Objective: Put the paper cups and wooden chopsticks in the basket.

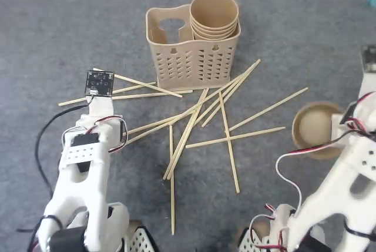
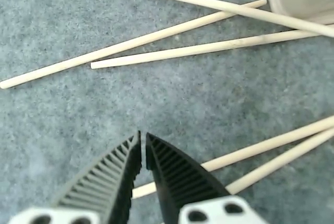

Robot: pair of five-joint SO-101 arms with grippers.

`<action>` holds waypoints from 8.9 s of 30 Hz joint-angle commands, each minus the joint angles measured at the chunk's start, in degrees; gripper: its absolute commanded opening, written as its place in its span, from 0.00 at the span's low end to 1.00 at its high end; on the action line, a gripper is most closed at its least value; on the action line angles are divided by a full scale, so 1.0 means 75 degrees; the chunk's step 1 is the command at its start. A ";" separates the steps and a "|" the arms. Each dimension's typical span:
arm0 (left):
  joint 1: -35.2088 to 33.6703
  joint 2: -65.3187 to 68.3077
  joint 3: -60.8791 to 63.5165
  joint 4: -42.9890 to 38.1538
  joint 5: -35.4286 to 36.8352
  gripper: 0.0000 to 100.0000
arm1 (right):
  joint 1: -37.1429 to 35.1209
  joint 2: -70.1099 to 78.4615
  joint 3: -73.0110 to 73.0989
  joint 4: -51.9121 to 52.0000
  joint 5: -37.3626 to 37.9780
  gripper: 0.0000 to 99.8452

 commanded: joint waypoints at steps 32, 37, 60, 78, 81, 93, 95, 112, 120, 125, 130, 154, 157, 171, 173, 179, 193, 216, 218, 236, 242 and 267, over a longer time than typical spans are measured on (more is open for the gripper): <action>-0.0047 -0.0047 -0.0369 0.0000 -0.0059 0.01 | -0.5199 0.5480 -0.8850 -0.1073 -0.5603 0.01; -0.0035 -0.0047 -0.0369 -0.0012 -0.0059 0.01 | -0.5199 0.6160 -0.8862 -0.1541 -0.5556 0.01; -0.0035 -0.0047 -0.0381 -0.0012 -0.0059 0.01 | -0.5527 0.6136 -0.9166 -0.0967 -0.5603 0.24; -0.0047 -0.0047 -0.0358 -0.0012 -0.0059 0.01 | -0.4952 0.2714 -0.5486 0.0322 -0.5544 0.01; -0.0047 -0.0047 -0.0358 0.0000 -0.0059 0.01 | -0.4952 0.1612 -0.3481 0.0264 -0.5122 0.01; -0.0047 -0.0047 -0.0346 0.0035 -0.0059 0.01 | -0.5327 0.0721 0.1958 -0.0990 -0.1360 0.16; -0.0105 -0.0047 -0.0358 0.0035 -0.0059 0.01 | -0.5761 0.0662 0.2356 -0.1248 -0.1149 0.19; -0.0363 -0.0047 -0.0475 0.0023 -0.0023 0.01 | -0.8094 0.0744 0.5650 -0.5609 0.2274 0.15; -0.0352 -0.0047 -0.0486 0.0012 -0.0023 0.01 | -0.8117 0.0815 0.6154 -0.6418 0.2333 0.15; -0.0352 -0.0047 -0.0486 0.0000 -0.0023 0.01 | -0.8105 0.1729 0.6236 -0.6840 0.2626 0.15; -0.0340 -0.0047 -0.0498 0.0000 -0.0023 0.01 | -0.8117 0.2409 0.6236 -0.7449 0.2614 0.15; -0.0328 -0.0023 -0.0475 -0.0481 -0.0012 0.02 | -0.8094 -0.3136 0.6107 -0.7977 -0.0645 0.01; -0.0574 -0.0012 -0.0510 -0.0563 0.0363 0.02 | -0.8082 -0.3733 0.5884 -0.8844 -0.1688 0.01; -0.1829 0.0023 -0.0498 -0.2075 0.2157 0.03 | -0.8082 -0.1260 0.3153 -1.3169 -0.3716 0.01; -0.1840 0.0023 -0.0498 -0.2075 0.2321 0.07 | -0.8082 -0.0463 0.2485 -1.3427 -0.3751 0.01; -0.1852 0.0023 -0.0463 -0.2063 0.3048 0.23 | -0.8059 0.2585 -0.0023 -1.3462 -0.3692 0.01; -0.1817 0.1102 -0.1190 -0.1993 0.3106 0.23 | -0.7226 0.4976 -0.1289 -1.1388 -0.3657 0.01; -0.2122 0.6119 -0.6968 0.2227 0.3446 0.23 | -0.7402 0.2889 -0.1301 -0.6992 -0.3657 0.12; -0.2122 0.6330 -0.7273 0.2508 0.3446 0.23 | -0.7390 0.2327 -0.1301 -0.6429 -0.3657 0.08; -0.2555 0.6459 -0.7449 0.2801 0.5087 0.23 | -0.7390 -0.0838 -0.1301 -0.3089 -0.3599 0.03; -0.2450 0.5990 -0.7449 0.2743 0.5744 0.23 | -0.7379 -0.0920 -0.1289 -0.2092 -0.3599 0.03; -0.1735 0.5755 -0.6547 0.1219 0.5544 0.01 | -0.7426 -0.2151 0.0105 -0.1647 -0.2262 0.03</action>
